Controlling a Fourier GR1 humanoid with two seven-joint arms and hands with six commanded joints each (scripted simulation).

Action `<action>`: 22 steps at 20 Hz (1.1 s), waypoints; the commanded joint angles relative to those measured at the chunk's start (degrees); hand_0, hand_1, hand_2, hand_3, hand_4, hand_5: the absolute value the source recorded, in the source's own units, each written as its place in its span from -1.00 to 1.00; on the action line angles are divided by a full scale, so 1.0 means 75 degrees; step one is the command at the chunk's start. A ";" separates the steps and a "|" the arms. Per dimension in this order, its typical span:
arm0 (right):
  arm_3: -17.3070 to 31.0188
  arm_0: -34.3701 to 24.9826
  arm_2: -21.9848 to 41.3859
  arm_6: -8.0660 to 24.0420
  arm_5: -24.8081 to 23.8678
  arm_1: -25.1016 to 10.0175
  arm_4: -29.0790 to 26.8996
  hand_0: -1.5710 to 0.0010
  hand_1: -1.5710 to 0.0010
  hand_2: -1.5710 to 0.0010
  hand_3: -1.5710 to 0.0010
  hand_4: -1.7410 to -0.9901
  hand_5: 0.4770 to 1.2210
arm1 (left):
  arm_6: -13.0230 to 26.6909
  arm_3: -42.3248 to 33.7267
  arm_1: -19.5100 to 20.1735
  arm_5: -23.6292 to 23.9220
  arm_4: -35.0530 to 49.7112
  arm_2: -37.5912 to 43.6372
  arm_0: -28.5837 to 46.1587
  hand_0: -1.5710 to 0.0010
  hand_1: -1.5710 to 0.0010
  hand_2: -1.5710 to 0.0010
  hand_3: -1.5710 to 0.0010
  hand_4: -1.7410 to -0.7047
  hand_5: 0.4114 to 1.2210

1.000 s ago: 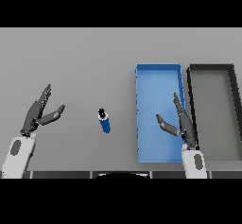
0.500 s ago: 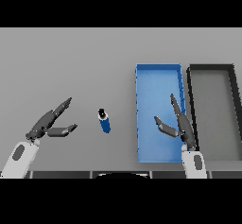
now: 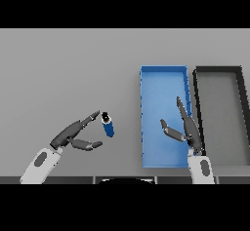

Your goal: Pick up the blue pipe and place it into the blue bin.

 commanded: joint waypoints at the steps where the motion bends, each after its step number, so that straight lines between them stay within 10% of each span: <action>1: 0.0083 -0.0062 -0.0019 0.0144 -0.0002 0.0037 -0.0037 1.00 1.00 1.00 1.00 0.18 -0.53 | -0.0183 0.0124 -0.0129 0.0063 -0.0151 -0.0061 -0.0027 1.00 1.00 1.00 1.00 0.02 -0.82; 16: -0.0097 0.0053 -0.0062 0.0221 0.0017 0.0023 -0.0108 1.00 1.00 1.00 1.00 0.12 -0.50 | -0.0630 0.2064 -0.2097 0.0483 -0.0770 -0.0449 -0.1120 1.00 1.00 0.97 0.98 0.01 -0.69; 19: -0.0068 0.0167 -0.0026 0.0200 0.0046 0.0020 -0.0071 1.00 1.00 1.00 1.00 0.12 -0.50 | -0.0698 0.1971 -0.2264 0.0419 -0.0487 -0.0390 -0.1050 0.88 0.69 0.50 0.40 -0.16 -0.21; 22: -0.0011 0.0038 -0.0086 0.0154 0.0070 -0.0074 -0.0077 1.00 1.00 1.00 1.00 0.14 -0.50 | -0.0669 0.2098 -0.2521 0.0329 -0.0281 -0.0353 -0.1028 0.00 -0.13 -0.23 -0.25 -0.55 0.38</action>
